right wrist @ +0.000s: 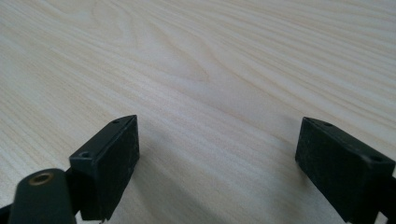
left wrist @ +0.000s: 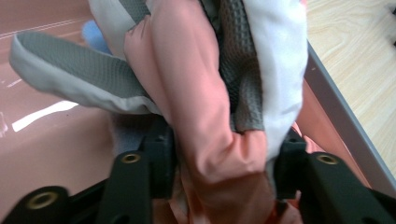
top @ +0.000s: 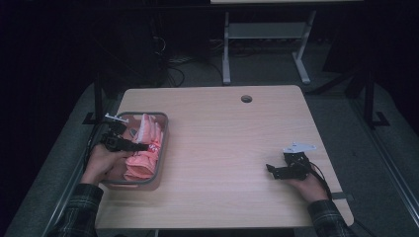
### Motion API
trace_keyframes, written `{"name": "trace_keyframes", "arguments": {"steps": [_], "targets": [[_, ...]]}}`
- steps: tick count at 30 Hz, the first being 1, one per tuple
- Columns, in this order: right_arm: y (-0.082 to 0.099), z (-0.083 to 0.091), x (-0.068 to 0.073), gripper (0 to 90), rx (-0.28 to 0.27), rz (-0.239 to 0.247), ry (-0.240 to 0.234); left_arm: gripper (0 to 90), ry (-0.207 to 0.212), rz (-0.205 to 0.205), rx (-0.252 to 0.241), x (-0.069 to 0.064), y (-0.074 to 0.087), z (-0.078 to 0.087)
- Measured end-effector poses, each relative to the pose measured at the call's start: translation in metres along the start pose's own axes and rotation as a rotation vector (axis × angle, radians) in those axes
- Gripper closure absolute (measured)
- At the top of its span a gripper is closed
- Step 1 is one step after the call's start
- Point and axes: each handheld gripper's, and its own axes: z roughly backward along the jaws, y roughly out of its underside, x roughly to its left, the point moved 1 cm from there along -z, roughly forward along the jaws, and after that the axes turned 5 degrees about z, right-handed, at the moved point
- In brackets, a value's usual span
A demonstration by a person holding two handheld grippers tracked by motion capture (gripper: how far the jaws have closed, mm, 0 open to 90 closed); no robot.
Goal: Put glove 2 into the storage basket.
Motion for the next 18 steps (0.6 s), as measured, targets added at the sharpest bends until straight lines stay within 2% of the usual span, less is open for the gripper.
{"name": "trace_keyframes", "arguments": {"steps": [2,6,12,18], "targets": [[0.0,0.0,0.0,13.0,0.0,0.0,0.0,45.0,0.019,0.015,-0.003,0.002,0.0,0.0],[0.0,0.0,0.0,13.0,0.0,0.0,0.0,34.9,0.033,0.02,-0.006,0.004,0.0,0.003],[0.0,0.0,0.0,12.9,0.0,0.0,0.0,18.9,0.001,0.005,-0.031,0.001,-0.002,0.013],[0.0,0.0,0.0,12.8,0.0,-0.001,0.002,15.0,-0.034,-0.039,-0.068,-0.007,-0.009,0.034]]}}
